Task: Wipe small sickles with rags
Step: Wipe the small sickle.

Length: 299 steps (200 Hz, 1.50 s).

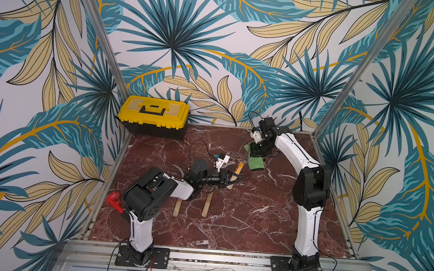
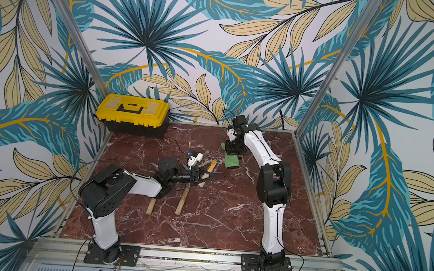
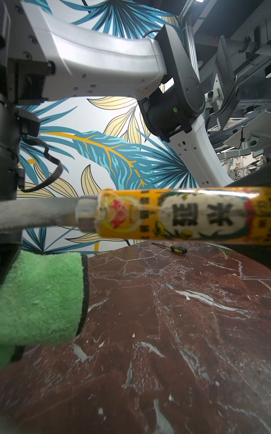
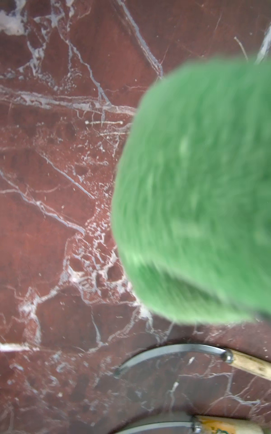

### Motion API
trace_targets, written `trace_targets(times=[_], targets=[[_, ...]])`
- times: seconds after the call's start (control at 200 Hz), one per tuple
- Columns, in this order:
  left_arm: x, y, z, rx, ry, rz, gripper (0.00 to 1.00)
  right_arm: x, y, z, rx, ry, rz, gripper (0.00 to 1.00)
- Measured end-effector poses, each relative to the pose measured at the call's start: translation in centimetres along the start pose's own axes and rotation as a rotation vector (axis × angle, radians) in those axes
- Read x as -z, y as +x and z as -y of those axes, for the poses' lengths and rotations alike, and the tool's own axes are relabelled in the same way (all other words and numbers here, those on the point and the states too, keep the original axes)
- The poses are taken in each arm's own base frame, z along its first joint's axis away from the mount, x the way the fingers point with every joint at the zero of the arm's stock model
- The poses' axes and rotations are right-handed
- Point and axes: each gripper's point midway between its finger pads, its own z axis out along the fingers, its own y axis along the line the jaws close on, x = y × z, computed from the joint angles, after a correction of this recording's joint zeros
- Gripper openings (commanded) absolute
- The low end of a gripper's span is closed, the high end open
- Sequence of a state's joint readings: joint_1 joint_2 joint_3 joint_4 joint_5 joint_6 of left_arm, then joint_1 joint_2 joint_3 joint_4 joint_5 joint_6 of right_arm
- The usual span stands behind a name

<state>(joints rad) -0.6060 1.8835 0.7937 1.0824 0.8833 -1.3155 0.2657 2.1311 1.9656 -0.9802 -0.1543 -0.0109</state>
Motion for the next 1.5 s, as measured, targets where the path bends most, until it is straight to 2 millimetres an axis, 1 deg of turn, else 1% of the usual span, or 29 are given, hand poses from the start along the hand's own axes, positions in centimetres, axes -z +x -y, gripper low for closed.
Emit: trace_targets(times=[0.12,0.285,0.441,0.576,0.661,0.781,0.886,0.946,1.051,1.207,1.287,1.372,1.497], targets=[[-0.4,-0.6,0.1,-0.016,0.011,0.005,0.0,2.1,0.0,-1.7,0.062,0.001,0.043,0.06],[-0.9,-1.4,0.7,-0.052,0.038,0.01,0.0,4.7,0.2,-3.3,0.122,0.024,0.097,0.06],[-1.3,-2.1,0.6,-0.075,0.052,0.005,0.0,6.0,1.3,-4.6,0.167,0.049,0.111,0.06],[-1.6,-2.8,0.5,-0.101,0.068,-0.014,0.0,6.9,2.8,-5.8,0.201,0.065,0.117,0.05],[-1.5,-3.1,0.7,-0.129,0.084,-0.039,0.0,7.7,3.3,-5.7,0.2,0.09,0.148,0.05],[-1.7,-3.0,1.7,-0.161,0.111,-0.079,0.0,9.1,4.1,-5.1,0.186,0.12,0.189,0.06],[-1.8,-3.0,2.3,-0.181,0.126,-0.096,0.0,10.1,4.2,-4.8,0.178,0.152,0.214,0.05],[-1.8,-3.0,2.4,-0.179,0.124,-0.094,0.0,10.1,4.2,-4.5,0.168,0.159,0.214,0.05],[-1.4,-3.0,2.2,-0.153,0.106,-0.081,0.0,9.7,4.1,-3.5,0.125,0.16,0.202,0.05],[0.2,-3.3,1.5,-0.085,0.054,-0.018,0.0,7.6,3.9,-1.2,0.039,0.138,0.153,0.05],[1.1,-3.5,1.0,-0.053,0.026,0.012,0.0,6.5,3.6,-0.4,0.011,0.122,0.131,0.05],[1.8,-3.7,0.8,-0.036,0.01,0.037,0.0,5.6,2.7,-0.1,0.001,0.105,0.124,0.05],[2.2,-3.1,0.6,-0.015,-0.001,0.038,0.0,4.3,1.2,-0.3,0.007,0.079,0.12,0.05]])
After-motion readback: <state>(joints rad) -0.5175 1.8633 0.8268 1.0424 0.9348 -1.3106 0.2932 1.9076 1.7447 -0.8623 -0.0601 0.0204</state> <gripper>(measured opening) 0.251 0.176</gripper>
